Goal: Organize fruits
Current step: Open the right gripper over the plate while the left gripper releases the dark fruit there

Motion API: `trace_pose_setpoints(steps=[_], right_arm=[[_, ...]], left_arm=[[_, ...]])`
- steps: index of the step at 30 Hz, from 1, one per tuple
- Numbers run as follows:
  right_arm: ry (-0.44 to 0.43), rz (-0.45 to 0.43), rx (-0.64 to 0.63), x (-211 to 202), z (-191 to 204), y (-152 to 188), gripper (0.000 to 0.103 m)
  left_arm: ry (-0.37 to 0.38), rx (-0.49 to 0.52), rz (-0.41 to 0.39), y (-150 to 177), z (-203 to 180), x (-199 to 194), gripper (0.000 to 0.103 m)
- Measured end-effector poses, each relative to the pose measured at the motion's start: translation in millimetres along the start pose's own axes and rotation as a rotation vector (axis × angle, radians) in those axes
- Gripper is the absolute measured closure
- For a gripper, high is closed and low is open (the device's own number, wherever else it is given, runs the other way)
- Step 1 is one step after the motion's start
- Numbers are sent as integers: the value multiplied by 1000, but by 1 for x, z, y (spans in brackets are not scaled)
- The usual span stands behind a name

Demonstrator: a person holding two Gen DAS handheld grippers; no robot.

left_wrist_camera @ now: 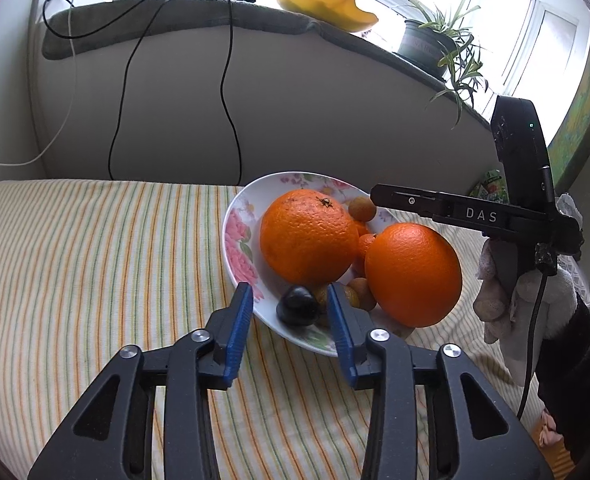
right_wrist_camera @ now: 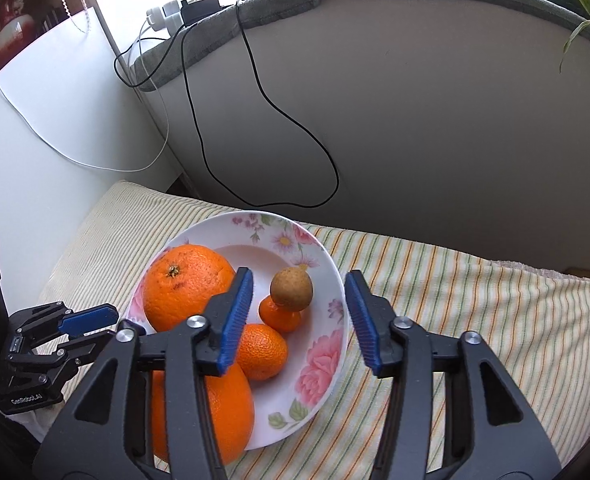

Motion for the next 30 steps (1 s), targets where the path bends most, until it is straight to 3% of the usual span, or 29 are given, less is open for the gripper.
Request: trace_pose_setpoints(steps=[9,30], right_arm=[[5,-16,6,-9,0,-1,22],[12,-116,36,-45,11,4,22]], left_arm=[[2,10,1,1,-4,-3,60],[-1,20,-52,12,-5,-40,60]])
Point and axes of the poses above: each gripper's, at about its wrist camera, not at the fingertips, and x roughly the way its jaws point, z to its left, y to its underside, the point moved 8 cm from there along x, roughly the way its jaws point, and after that the axes turned 1 degree about x, right-handed, at the moved point
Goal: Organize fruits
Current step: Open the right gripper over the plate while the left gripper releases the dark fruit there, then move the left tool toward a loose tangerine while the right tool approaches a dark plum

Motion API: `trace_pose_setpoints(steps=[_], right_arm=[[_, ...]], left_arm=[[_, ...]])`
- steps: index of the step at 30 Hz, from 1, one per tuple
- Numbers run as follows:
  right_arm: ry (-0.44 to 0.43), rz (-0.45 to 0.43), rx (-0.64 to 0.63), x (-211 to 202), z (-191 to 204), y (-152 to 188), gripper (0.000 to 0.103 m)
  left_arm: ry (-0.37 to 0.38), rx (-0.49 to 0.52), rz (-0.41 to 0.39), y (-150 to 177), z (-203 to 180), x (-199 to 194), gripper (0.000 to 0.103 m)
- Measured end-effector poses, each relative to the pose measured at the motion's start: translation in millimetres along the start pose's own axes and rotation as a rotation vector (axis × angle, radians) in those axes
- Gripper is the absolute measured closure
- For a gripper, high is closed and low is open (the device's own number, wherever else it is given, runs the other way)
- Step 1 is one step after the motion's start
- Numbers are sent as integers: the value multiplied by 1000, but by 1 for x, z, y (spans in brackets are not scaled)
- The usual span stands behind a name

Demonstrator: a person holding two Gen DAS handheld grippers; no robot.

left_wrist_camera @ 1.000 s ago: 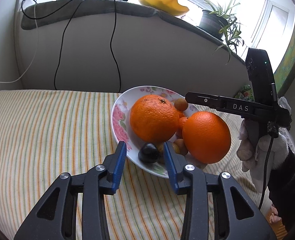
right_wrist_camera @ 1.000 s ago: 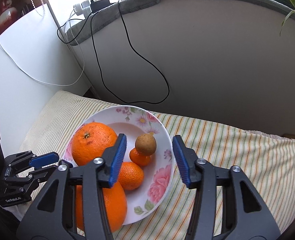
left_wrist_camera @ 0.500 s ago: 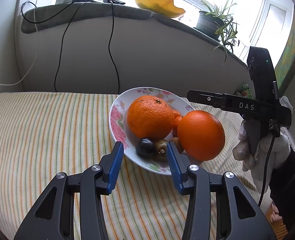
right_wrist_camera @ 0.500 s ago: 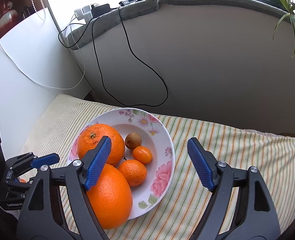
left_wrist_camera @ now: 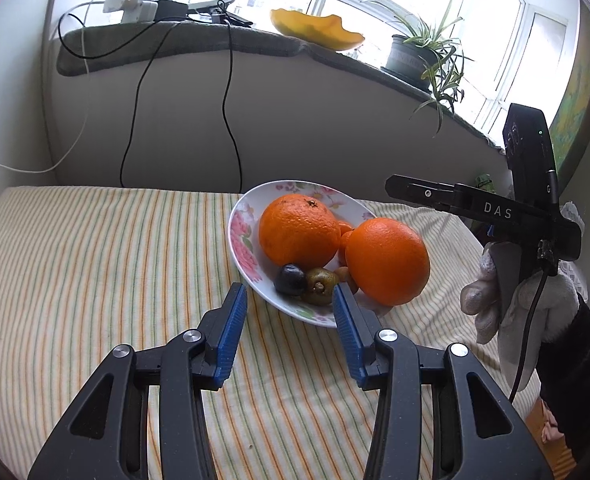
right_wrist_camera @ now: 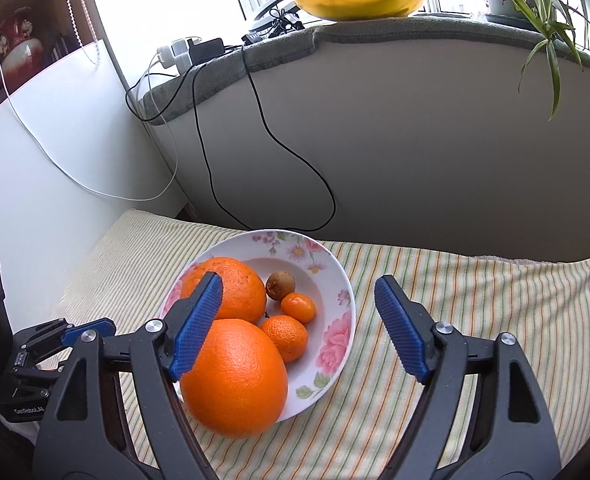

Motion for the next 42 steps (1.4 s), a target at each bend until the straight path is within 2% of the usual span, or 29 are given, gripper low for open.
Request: trace_pose_setpoints(steps=[3,4,5,6,10,11,13,18,24,29,31,40,42], right_arm=[[-10,-10,-10,-7,8,5,22],[-17,-12,-17,-9,11,6,22],[-21,-12,-26,-11,15,8,22],[-24,-9,-39,-12,20,10,22],[-7,13,-99,-18,38,20,22],[-2,18,-111,-19,43,22,20],[10,17,-135,-22,51,24,11],[6,-34,-173,-37,72,27,1],[-29,-48,-231,-39,104,34,1],[-71,-34,-270,-32,132,40,1],[-91,-25,-284,-28,142,43,5],[-171,72,-369,-8,192,65,23],[-187,98,-388,-2,202,70,28]], left_arm=[[-22,11,-20,2,3,-11,60],[-29,12,-23,4,4,-15,55],[-35,11,-29,5,6,-20,46],[-40,9,-38,6,9,-25,44],[-70,3,-50,14,19,-47,43],[-84,2,-52,17,23,-53,40],[-112,-7,-55,23,31,-64,38],[-189,-29,-48,45,54,-92,35],[-269,-72,-24,82,82,-120,35],[-286,-147,-28,104,103,-137,35],[-289,-170,-30,109,110,-142,36],[-295,-204,-10,126,123,-148,53],[-296,-209,-3,129,125,-147,53]])
Point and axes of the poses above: each gripper's, at about its wrist camera, not at the fingertips, and x roughly the way its jaws point, z to its left, y to its underside, the point moved 8 cm from there along x, roughly the way its jaws point, and after that the axes turned 1 degree about x, right-handed, at the moved point
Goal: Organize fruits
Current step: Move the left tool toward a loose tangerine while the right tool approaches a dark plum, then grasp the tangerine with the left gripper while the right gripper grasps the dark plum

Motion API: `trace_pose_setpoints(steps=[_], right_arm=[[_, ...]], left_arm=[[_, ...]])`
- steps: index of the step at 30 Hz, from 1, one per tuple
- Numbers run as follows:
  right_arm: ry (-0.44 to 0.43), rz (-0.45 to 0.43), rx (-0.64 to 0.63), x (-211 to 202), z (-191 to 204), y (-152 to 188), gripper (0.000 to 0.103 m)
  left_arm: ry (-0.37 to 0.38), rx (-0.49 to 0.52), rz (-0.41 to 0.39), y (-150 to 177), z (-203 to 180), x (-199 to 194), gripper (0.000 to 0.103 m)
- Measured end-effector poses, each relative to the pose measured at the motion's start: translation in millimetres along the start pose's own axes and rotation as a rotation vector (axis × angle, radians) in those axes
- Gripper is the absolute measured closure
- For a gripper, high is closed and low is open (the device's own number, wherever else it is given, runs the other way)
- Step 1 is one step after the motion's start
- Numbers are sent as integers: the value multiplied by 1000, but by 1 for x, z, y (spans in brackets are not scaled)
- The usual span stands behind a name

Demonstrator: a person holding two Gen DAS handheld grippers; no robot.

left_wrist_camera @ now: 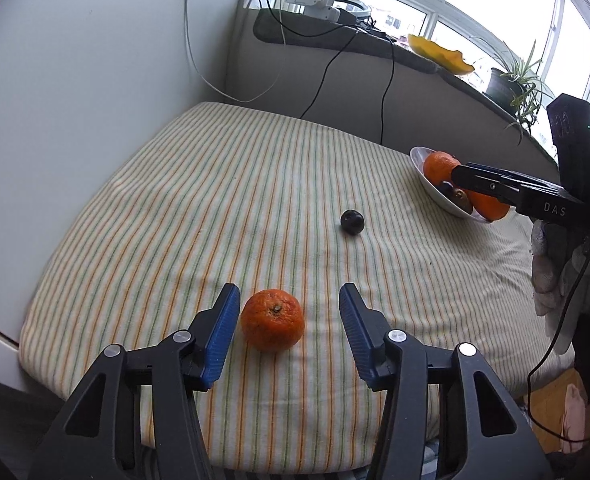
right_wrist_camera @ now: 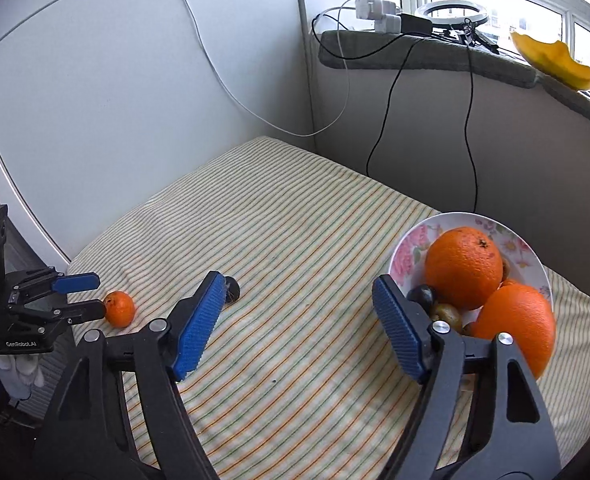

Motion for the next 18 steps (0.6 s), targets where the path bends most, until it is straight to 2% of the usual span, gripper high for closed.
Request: trace_pose_setpoints(steps=[5,7,12,18], right_arm=[[-44,55,-17,23,17,7,36],[-60,79,-22,31,23,11,44],[-95,122,-37,52,38,18,54],[-109,163,-65,72,53,22,60]], left_arm=[[4,-15,14,6,4,2,53],[6,-22,18,7,6,2,53],[12,-30,33,11,8,6,53],[22,-37,47,13,10,11,53]])
Point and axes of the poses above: each gripper's, at about its wrist camera, not at the fingertips, and x roughly the way its jaws point, z to its left, y to its underside, the point moved 8 cm from there along x, roughly the way its jaws point, and after that the axes turned 1 degree about x, right-handed, at the moved point
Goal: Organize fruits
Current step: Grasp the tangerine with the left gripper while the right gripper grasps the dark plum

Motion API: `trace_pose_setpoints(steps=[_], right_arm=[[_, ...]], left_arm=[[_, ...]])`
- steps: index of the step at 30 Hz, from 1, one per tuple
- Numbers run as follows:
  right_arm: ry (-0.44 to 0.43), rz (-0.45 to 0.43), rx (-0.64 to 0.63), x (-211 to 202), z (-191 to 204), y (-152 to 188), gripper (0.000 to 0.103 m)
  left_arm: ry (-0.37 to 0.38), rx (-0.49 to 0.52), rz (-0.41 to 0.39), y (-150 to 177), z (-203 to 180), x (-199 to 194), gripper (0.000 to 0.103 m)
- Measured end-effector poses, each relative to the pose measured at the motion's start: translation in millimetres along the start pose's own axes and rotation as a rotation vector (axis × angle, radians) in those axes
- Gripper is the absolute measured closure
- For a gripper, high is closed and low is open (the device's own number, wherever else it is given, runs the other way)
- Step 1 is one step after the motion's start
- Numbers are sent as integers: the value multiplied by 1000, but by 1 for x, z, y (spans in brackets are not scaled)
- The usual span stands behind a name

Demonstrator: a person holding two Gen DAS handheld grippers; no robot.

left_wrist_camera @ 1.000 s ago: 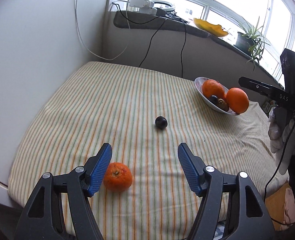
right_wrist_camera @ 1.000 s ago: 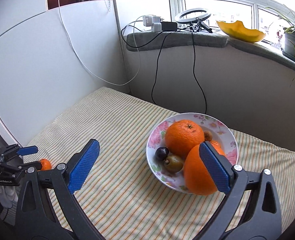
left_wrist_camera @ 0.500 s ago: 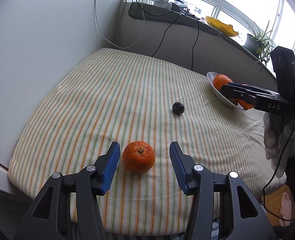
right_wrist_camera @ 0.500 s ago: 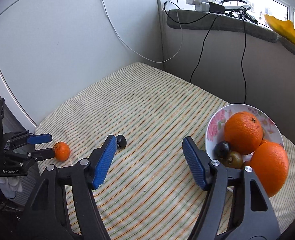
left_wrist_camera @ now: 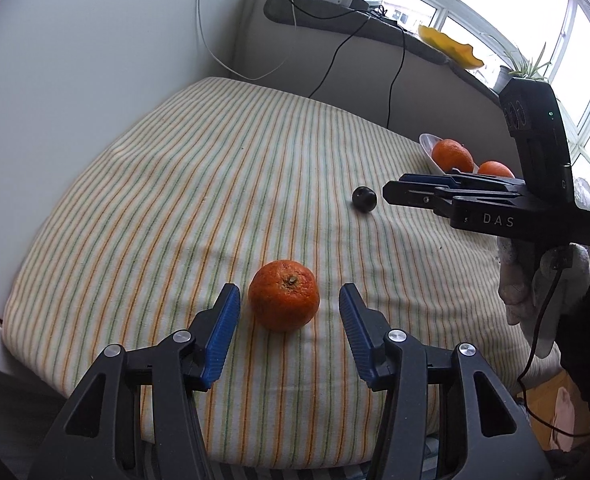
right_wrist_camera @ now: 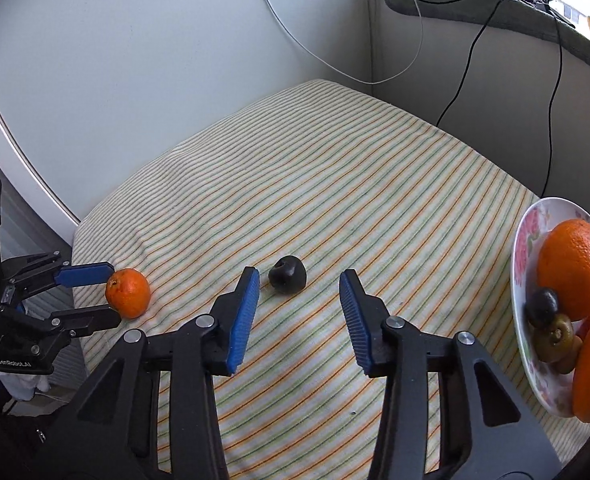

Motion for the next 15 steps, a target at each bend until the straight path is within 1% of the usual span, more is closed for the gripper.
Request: trace_pose_setpoints(steps=[4,7,9,11,15], right_arm=[[-8,21,-15,11,6,1,64],[5,32,-29,18,6,2,67],[4,41,-31,21,8,2,69],[5,49,-34,24,7,3,70],[3,62,-33,30,7,4,75]], left_arm=[[6,-4,6,0,0,5,59],[7,-9,12,1,1,8,59],[7,-11,17,2,2,10,60],[8,-14,20,2,3,11,64],[15,-18,18,3,4,10,65]])
Point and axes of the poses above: each gripper's, at about its wrist camera, not at the fingertips, and x roughly the way its jaws point, z to its left, y to its underside, the point moved 8 cm from there along x, roughly the way its jaws point, and after that the axes turned 1 degree about x, right-handed, at the moved point
